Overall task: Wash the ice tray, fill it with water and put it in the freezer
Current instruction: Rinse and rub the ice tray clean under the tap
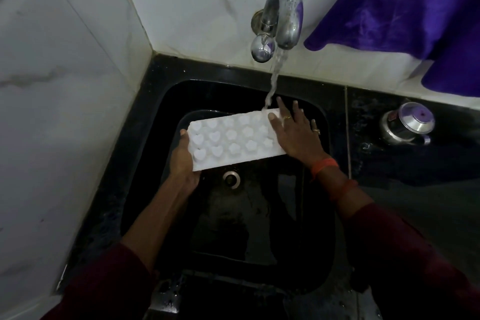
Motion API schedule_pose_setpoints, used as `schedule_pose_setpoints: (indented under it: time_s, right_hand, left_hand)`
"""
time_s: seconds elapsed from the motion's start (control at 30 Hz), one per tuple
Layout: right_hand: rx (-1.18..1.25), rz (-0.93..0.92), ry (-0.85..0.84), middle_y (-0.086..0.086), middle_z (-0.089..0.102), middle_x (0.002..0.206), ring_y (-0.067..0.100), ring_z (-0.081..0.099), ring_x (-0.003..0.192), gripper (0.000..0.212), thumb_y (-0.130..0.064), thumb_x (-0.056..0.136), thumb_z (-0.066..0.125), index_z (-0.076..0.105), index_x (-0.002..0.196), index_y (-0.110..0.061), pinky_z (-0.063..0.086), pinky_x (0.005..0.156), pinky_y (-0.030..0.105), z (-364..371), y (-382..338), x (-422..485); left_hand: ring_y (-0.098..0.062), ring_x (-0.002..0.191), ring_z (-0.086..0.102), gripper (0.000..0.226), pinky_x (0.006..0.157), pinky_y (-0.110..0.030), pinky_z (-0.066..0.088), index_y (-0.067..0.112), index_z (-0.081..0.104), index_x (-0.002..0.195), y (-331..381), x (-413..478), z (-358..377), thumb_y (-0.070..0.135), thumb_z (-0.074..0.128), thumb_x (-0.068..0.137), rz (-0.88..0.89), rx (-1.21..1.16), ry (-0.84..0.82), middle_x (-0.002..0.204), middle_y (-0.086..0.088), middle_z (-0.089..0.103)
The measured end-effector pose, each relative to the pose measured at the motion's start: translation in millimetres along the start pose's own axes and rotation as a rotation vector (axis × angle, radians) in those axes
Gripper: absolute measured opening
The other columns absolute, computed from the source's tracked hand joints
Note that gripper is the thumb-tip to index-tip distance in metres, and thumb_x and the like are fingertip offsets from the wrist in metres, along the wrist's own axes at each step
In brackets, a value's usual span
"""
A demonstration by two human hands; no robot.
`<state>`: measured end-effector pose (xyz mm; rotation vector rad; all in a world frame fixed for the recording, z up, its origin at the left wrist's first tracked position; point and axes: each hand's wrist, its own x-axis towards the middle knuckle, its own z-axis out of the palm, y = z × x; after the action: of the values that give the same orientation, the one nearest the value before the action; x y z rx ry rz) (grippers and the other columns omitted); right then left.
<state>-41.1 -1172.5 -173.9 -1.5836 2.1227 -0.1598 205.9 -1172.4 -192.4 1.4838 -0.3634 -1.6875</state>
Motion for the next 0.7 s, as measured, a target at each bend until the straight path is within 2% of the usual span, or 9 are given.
schedule_pose_setpoints:
  time_s: [0.07,0.17,0.27,0.33,0.4,0.47,0.5,0.6,0.7]
  right_hand:
    - [0.122,0.082,-0.031,0.01,0.017,0.167,0.031,0.019,0.153,0.066,-0.063,0.102,0.028,0.023,0.159,-0.031,0.01,0.123,0.053,-12.2,-0.5,10.5]
    - [0.354,0.02,0.056,0.01,0.046,0.154,0.029,0.042,0.142,0.065,-0.063,0.101,0.031,0.047,0.148,-0.021,0.029,0.118,0.042,-38.1,-18.7,21.9]
    - [0.746,-0.018,0.038,0.006,0.068,0.124,0.021,0.065,0.115,0.065,-0.071,0.093,0.032,0.063,0.121,-0.021,0.047,0.105,0.043,-64.8,-47.3,34.1]
    - [0.927,-0.001,0.025,0.004,0.071,0.104,0.017,0.07,0.095,0.035,-0.052,0.1,0.043,0.065,0.101,-0.024,0.057,0.088,0.034,-76.9,-62.4,50.3]
    - [1.013,0.018,0.037,0.002,0.069,0.088,0.014,0.067,0.08,0.019,-0.031,0.101,0.055,0.065,0.092,-0.018,0.054,0.07,0.026,-80.9,-71.2,64.9]
    - [1.099,0.036,0.055,0.008,0.067,0.086,0.017,0.065,0.078,0.017,-0.024,0.098,0.062,0.068,0.096,-0.009,0.05,0.062,0.024,-78.0,-72.6,71.6]
    - [1.139,0.049,0.06,0.01,0.068,0.087,0.019,0.065,0.08,0.018,-0.024,0.096,0.064,0.069,0.099,-0.006,0.051,0.061,0.025,-76.5,-73.0,72.7]
    - [1.245,0.102,0.029,0.012,0.069,0.086,0.02,0.067,0.075,0.03,-0.03,0.081,0.072,0.068,0.097,-0.006,0.052,0.06,0.027,-73.9,-77.0,74.1]
    - [1.347,0.111,-0.017,0.007,0.068,0.079,0.015,0.066,0.063,0.028,-0.034,0.08,0.078,0.067,0.089,-0.009,0.051,0.055,0.025,-74.6,-82.3,75.6]
  left_hand:
    - [-0.014,0.069,0.075,0.047,0.053,-0.024,0.057,0.016,0.07,0.099,6.2,-0.8,-9.6,0.05,0.039,0.106,0.033,-0.017,0.003,0.081,0.0,0.078]
    - [-0.012,0.069,0.075,0.048,0.052,-0.023,0.056,0.017,0.069,0.103,22.1,-11.6,-19.7,0.052,0.036,0.105,0.079,-0.023,-0.011,0.083,0.0,0.078]
    - [-0.013,0.082,0.076,0.048,0.065,-0.029,0.06,0.022,0.071,0.105,32.4,-18.4,-27.7,0.059,0.041,0.102,0.146,0.039,0.007,0.09,0.003,0.079]
    - [-0.017,0.096,0.075,0.05,0.081,-0.036,0.059,0.024,0.072,0.113,38.8,-20.6,-31.2,0.063,0.045,0.098,0.212,0.125,0.046,0.104,0.002,0.078]
    - [-0.017,0.103,0.073,0.051,0.086,-0.035,0.058,0.025,0.071,0.119,41.6,-23.9,-31.1,0.065,0.048,0.096,0.267,0.218,0.07,0.113,0.002,0.075]
    - [-0.009,0.096,0.072,0.038,0.079,-0.026,0.058,0.028,0.073,0.108,41.8,-26.7,-29.5,0.057,0.05,0.099,0.34,0.287,0.081,0.105,0.007,0.076]
    - [-0.007,0.091,0.073,0.035,0.075,-0.024,0.058,0.025,0.073,0.098,41.7,-30.3,-28.1,0.052,0.051,0.101,0.381,0.312,0.071,0.098,0.006,0.077]
    - [-0.019,0.085,0.068,0.047,0.077,-0.04,0.057,0.004,0.067,0.086,37.1,-32.9,-30.7,0.047,0.054,0.1,0.526,0.426,0.01,0.091,-0.012,0.073]
    - [-0.007,0.069,0.058,0.044,0.064,-0.026,0.047,0.005,0.058,0.075,33.2,-35.1,-30.9,0.039,0.055,0.103,0.628,0.538,-0.043,0.071,0.006,0.062]
